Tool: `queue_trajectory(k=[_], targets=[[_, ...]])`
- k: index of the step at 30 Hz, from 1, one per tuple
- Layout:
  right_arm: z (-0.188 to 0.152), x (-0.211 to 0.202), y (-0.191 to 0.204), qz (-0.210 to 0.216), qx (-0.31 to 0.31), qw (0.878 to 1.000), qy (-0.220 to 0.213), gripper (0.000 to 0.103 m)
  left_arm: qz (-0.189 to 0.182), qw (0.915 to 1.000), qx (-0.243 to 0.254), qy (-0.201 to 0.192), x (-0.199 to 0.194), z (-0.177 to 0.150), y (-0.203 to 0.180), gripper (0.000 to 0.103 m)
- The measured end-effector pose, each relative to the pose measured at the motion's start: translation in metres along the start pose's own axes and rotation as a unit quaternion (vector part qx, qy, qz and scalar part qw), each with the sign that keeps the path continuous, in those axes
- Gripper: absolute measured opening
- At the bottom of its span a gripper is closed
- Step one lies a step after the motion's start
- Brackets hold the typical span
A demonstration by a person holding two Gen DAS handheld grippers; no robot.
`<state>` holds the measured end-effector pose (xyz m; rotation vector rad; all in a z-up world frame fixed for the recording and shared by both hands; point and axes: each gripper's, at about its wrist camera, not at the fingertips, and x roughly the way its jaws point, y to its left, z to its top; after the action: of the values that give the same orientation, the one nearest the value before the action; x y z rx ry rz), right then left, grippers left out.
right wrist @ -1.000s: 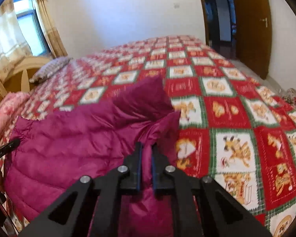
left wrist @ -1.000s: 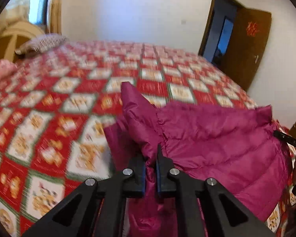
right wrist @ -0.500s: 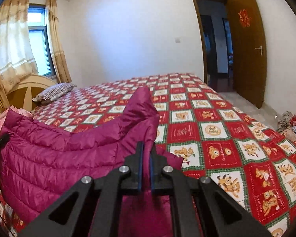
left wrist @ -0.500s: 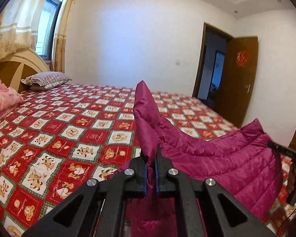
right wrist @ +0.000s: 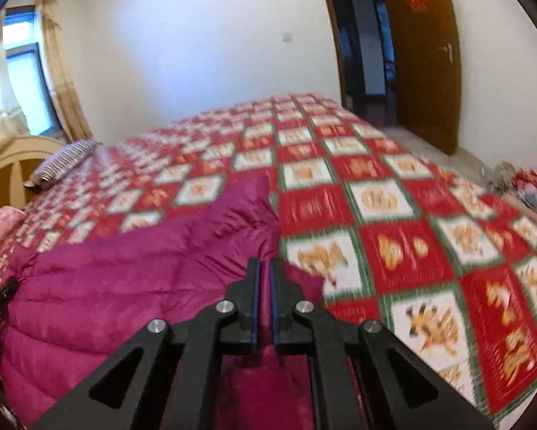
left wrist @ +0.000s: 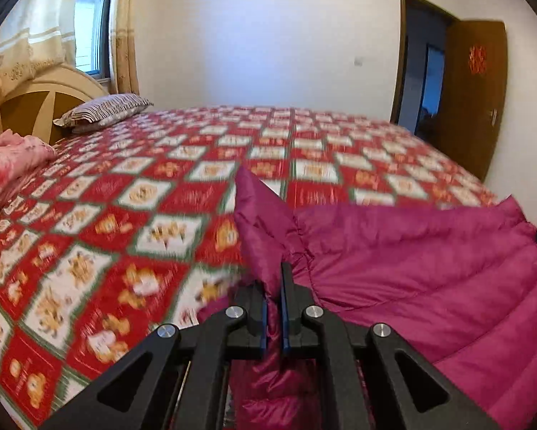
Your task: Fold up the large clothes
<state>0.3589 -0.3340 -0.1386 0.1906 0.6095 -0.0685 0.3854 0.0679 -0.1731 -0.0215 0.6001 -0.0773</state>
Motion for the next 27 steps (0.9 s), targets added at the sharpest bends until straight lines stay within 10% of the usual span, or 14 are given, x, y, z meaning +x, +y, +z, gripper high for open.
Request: queue_trajectory(k=[6,7,9,10,14,21,27], targets=[[-0.016,0.017,-0.017,-0.024,0.01,0.999,0.035,0.01,-0.003,0.9997,-0.006,0.022,0.006,-0.002,-0.001,0.008],[-0.012,0.012,-0.017,-0.031,0.011,0.999,0.027,0.016,0.003,0.9998,-0.009,0.02,0.002,0.002,0.0,0.008],[-0.003,-0.004,-0.016,-0.049,0.013,0.999,0.013,0.064,0.029,0.9993,-0.022,0.007,-0.018,0.012,0.004,0.019],[0.002,-0.013,-0.014,-0.051,0.016,0.999,0.002,0.066,0.04,0.9989,-0.026,-0.004,-0.028,0.017,0.007,0.025],[0.026,-0.043,0.026,-0.041,-0.032,0.998,-0.02,0.062,0.102,0.9908,-0.049,-0.074,-0.078,0.037,0.003,0.097],[0.01,-0.002,0.119,0.042,-0.121,0.992,0.017,0.044,0.057,0.9962,-0.003,-0.066,-0.055,0.043,-0.056,0.098],[-0.007,0.046,0.134,0.022,-0.149,0.988,0.044,0.042,0.065,0.9978,0.006,0.007,0.015,0.032,-0.059,0.098]])
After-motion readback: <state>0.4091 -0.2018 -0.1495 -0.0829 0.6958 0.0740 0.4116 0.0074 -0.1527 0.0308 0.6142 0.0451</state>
